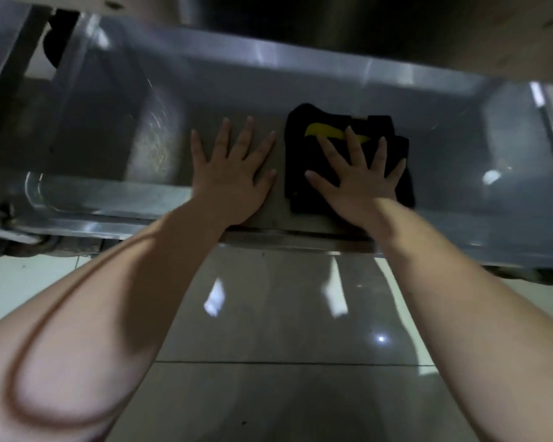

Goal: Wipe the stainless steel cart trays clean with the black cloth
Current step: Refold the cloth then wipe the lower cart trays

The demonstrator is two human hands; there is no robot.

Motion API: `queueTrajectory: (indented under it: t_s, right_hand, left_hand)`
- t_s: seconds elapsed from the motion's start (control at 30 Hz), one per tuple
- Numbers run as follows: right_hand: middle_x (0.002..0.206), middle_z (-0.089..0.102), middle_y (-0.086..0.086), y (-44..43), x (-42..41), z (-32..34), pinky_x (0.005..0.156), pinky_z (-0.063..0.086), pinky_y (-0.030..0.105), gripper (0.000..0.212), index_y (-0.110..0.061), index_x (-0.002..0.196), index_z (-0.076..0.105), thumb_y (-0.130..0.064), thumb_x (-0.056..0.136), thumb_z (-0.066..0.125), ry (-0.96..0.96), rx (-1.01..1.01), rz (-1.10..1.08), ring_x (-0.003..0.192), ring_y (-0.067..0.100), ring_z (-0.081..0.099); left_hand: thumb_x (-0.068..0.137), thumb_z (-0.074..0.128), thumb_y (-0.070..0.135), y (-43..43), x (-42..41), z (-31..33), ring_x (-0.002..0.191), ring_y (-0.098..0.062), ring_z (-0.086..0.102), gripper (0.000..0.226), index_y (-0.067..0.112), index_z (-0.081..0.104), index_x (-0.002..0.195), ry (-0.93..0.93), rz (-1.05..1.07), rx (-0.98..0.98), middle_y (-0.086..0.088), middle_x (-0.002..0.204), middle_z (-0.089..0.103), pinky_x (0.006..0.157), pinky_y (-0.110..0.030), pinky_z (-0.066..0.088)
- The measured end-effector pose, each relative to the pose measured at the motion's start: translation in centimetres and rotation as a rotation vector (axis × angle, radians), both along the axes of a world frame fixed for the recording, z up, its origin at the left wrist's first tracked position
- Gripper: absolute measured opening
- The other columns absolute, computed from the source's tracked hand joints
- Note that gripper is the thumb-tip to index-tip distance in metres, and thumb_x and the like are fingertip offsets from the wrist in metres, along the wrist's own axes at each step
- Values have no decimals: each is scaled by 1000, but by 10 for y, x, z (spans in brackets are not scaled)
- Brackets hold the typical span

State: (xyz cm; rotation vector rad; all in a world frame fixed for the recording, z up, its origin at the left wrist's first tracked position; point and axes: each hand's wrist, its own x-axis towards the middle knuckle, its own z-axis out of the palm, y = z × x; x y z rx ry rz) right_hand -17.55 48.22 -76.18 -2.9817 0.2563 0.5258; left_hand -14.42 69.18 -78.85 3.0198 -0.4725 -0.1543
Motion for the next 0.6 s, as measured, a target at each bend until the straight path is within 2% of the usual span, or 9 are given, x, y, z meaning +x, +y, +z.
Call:
queueTrajectory:
  t_s: [0.17, 0.33, 0.43, 0.6]
  right_hand:
    - [160, -22, -17, 15, -58, 0, 110, -12, 68, 66, -65, 143, -7, -81, 86, 22, 10, -8, -1, 145, 40, -24]
    - [162, -19, -14, 17, 18, -6, 109, -11, 71, 62, -61, 146, -6, -77, 91, 19, -19, -1, -100, 145, 42, -21]
    - [163, -17, -12, 21, 71, -4, 108, -10, 73, 63, -59, 147, -6, -76, 91, 18, -5, 28, -150, 145, 43, -20]
    - [163, -17, -11, 17, 62, -2, 109, -9, 72, 67, -58, 147, -9, -79, 88, 13, -22, 1, -86, 146, 42, -19]
  left_hand:
    - [95, 7, 60, 2, -1, -3, 151, -28, -10, 62, 44, -5, 154, -6, -13, -3, 6, 165, -10, 114, -66, -6]
    - [97, 19, 57, 3, -5, -2, 152, -27, -7, 68, 35, -6, 156, -48, 29, -36, 6, 166, -3, 114, -65, -8]
    - [96, 20, 59, 4, -5, -1, 151, -25, -10, 69, 36, -5, 156, -43, 47, -31, 7, 165, -4, 114, -65, -11]
    - [97, 20, 58, 0, -4, 0, 151, -21, -11, 65, 40, -1, 156, -8, 43, -41, 11, 164, -9, 113, -67, -8]
